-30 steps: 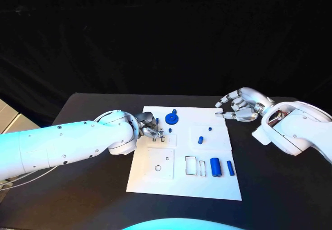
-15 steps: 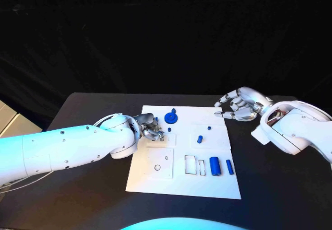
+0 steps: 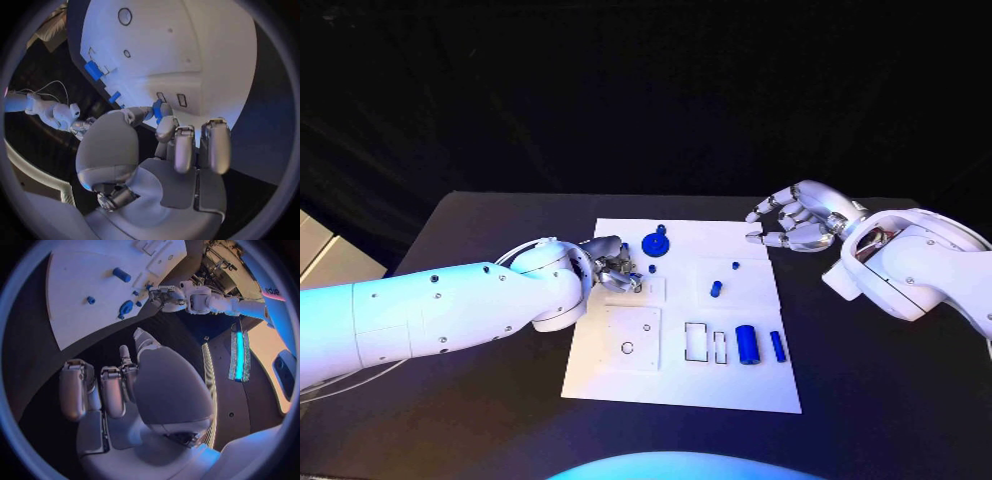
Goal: Assemble the parts on the task board
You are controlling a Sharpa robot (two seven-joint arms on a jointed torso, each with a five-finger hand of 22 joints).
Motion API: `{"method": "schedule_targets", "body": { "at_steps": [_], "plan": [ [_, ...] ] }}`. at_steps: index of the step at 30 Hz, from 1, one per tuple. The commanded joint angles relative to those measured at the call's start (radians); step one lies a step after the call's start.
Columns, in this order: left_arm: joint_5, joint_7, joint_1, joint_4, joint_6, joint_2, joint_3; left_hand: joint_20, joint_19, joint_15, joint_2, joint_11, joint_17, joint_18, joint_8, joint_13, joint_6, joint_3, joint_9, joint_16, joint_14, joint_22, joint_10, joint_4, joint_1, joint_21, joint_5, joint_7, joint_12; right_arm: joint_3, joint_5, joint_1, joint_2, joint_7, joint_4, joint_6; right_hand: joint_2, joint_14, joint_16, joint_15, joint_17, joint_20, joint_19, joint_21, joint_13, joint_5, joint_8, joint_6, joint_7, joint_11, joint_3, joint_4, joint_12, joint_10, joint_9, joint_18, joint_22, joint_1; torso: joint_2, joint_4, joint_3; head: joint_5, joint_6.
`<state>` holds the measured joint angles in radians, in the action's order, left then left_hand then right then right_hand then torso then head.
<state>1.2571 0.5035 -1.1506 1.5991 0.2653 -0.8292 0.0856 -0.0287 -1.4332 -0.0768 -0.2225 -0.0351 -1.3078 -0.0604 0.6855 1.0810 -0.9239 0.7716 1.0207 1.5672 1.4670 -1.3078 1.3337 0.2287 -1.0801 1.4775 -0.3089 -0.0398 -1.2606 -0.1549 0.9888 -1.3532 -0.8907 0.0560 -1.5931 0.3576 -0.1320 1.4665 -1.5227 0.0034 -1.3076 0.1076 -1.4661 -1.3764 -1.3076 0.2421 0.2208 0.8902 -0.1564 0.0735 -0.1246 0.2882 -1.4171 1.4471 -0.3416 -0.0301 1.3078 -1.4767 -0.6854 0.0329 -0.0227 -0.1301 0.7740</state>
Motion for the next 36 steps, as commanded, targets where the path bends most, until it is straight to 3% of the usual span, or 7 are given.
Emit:
{"method": "schedule_targets", "body": {
  "at_steps": [1,36],
  "plan": [
    [0.019,-0.012,0.001,-0.001,-0.018,0.003,0.000,0.000,-0.006,-0.008,0.009,0.001,-0.263,0.014,0.004,-0.001,-0.006,0.214,0.002,0.004,0.104,-0.063,0.006,-0.208,0.000,0.007,-0.002,0.003,0.000,0.000,0.010,0.001,0.000,-0.005,0.000,-0.016,-0.005,0.076,0.003,-0.005,-0.151,-0.005,-0.010,0.002,-0.135,0.005,0.004,-0.005,-0.002,0.000,-0.004,-0.001,0.002,-0.002,-0.001,-0.017,0.133,0.003,0.000,0.0004,-0.0003,-0.002,0.003],
    [0.011,0.006,0.006,-0.006,-0.084,0.002,0.009,0.000,-0.006,-0.008,0.011,0.001,-0.263,0.014,0.003,-0.005,-0.006,0.216,0.002,0.004,0.104,-0.062,0.005,-0.208,0.003,0.006,0.003,0.003,0.003,0.000,0.010,0.001,0.003,-0.003,0.001,-0.023,-0.004,0.076,0.003,-0.005,-0.151,-0.005,-0.011,0.000,-0.136,0.005,0.006,-0.006,-0.002,0.000,-0.005,-0.001,0.001,-0.001,-0.001,-0.016,0.134,0.005,0.002,0.0003,-0.0009,-0.002,0.015]
  ]
}}
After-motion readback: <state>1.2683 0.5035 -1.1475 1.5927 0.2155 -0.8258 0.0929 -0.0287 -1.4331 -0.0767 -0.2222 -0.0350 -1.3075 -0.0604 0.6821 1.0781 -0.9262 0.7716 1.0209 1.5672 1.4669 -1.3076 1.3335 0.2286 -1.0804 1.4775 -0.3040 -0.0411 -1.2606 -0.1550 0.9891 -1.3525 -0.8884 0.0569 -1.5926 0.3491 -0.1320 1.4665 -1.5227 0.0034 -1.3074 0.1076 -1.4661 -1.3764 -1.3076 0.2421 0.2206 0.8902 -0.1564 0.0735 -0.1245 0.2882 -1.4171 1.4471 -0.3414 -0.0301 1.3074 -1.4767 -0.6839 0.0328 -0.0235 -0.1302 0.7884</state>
